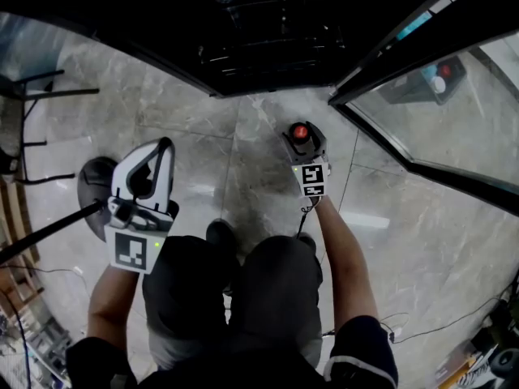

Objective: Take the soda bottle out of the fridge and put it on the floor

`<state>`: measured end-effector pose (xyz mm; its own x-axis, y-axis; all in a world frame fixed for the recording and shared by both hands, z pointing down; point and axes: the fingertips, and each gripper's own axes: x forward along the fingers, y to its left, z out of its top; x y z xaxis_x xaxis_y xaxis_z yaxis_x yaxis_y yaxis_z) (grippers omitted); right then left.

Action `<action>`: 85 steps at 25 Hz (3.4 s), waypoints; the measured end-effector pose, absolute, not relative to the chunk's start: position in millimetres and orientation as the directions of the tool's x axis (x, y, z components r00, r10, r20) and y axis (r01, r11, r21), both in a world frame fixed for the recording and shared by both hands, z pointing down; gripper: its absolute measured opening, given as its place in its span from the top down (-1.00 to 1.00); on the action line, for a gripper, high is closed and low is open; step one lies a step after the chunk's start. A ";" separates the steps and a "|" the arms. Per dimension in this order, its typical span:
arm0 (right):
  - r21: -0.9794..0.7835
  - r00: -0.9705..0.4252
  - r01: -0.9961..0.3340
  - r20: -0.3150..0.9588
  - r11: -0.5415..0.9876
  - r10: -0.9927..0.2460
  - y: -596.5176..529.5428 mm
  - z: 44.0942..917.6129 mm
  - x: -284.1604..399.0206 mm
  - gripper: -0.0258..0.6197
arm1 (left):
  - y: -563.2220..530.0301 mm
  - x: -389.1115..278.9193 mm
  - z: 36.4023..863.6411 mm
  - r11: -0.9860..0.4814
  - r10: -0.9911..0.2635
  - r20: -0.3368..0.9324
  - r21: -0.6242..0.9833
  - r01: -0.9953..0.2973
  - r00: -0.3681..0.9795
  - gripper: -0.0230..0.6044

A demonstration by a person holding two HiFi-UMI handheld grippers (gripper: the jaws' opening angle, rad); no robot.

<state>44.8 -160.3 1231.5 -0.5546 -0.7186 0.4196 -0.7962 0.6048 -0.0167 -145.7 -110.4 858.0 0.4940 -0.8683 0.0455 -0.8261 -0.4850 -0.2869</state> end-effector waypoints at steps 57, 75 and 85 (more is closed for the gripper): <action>-0.046 -0.593 -0.803 0.166 0.595 -0.788 -80.4 412.4 90.4 0.80 | -57.4 -75.8 337.7 -0.479 -0.877 0.105 -0.130 -0.868 0.468 0.85; -0.022 -0.612 -0.790 0.106 0.613 -0.784 -52.4 210.1 77.7 0.86 | -37.4 -90.7 198.0 -0.410 -0.912 0.031 -0.114 -0.905 0.410 0.85; 0.009 -0.571 -0.818 0.109 0.575 -0.814 -47.7 182.7 82.7 0.86 | -33.6 -95.1 173.9 -0.393 -0.919 0.004 -0.101 -0.914 0.395 0.85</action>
